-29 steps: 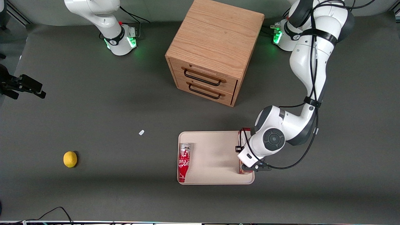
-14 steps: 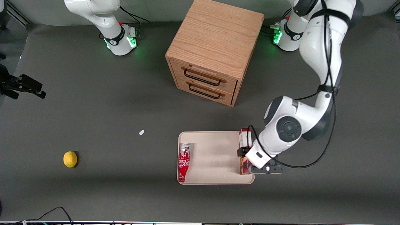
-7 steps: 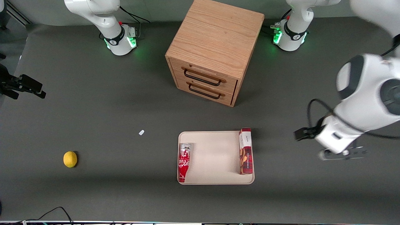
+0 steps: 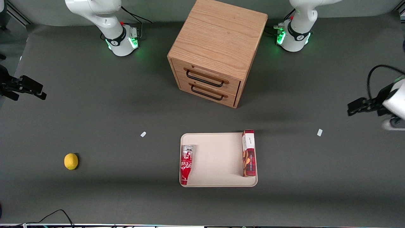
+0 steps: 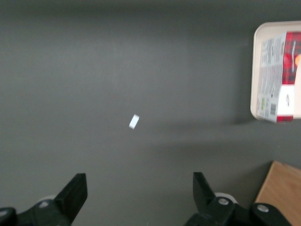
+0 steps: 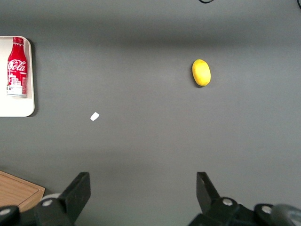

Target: Place red cookie box on tray

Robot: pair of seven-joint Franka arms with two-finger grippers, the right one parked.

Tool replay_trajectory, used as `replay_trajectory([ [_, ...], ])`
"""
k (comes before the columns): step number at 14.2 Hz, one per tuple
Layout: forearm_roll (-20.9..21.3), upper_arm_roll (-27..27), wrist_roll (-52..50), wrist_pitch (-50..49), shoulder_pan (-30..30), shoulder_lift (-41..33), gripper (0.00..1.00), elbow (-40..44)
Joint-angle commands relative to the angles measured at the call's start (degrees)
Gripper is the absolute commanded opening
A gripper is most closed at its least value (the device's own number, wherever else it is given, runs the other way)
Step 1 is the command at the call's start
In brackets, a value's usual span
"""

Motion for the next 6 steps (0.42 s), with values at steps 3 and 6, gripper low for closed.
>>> replay_trajectory([
  [3, -1.9, 1.66, 4.93, -1.4, 0.4, -5.34, 1.0, -3.73],
  [6, -2.07, 1.66, 5.1, -0.96, 0.22, -5.34, 1.0, -3.73],
])
